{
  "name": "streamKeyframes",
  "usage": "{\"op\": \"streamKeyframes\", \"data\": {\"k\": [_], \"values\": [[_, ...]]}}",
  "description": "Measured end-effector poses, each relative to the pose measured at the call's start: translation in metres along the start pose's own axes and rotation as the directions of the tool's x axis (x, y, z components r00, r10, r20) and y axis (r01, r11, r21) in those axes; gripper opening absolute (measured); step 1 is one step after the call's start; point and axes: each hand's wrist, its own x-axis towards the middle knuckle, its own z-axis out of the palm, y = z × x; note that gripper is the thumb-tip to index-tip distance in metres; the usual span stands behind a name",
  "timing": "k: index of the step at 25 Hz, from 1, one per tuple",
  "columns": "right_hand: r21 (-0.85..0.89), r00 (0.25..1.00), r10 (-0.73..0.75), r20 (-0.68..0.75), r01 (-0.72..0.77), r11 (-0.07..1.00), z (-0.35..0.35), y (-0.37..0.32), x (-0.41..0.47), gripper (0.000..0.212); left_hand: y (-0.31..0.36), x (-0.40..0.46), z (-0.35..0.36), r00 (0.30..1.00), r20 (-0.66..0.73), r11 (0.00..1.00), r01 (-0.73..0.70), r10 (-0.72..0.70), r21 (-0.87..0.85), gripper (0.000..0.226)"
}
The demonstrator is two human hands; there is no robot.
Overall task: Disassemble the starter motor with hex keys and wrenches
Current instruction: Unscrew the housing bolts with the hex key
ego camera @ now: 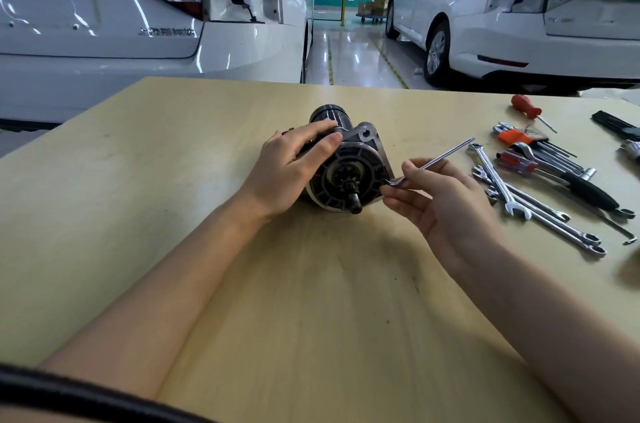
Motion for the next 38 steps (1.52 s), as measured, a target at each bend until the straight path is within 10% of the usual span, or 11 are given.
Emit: {"op": "streamKeyframes", "data": {"k": [24,28,35,38], "values": [[0.250,0.985,0.173,0.003,-0.168,0.953,0.000,0.006,0.002,0.009,0.001,0.003,0.000,0.999,-0.005,0.995,0.034,-0.034,-0.091,0.068],[0.009,0.997,-0.072,0.006,0.072,0.997,0.001,0.002,0.000,0.006,0.001,0.003,0.000,0.998,-0.004,0.993,0.054,-0.055,-0.105,0.068],[-0.520,0.831,-0.525,0.184,0.536,0.665,0.009,0.013,-0.004,0.042,0.000,0.001,-0.004,0.996,0.054,0.983,0.076,-0.068,-0.166,0.057],[-0.669,0.625,-0.660,0.417,0.703,0.242,0.004,0.015,0.000,0.045,0.001,0.002,-0.006,0.992,0.041,0.938,0.130,-0.123,-0.322,0.066]]}}
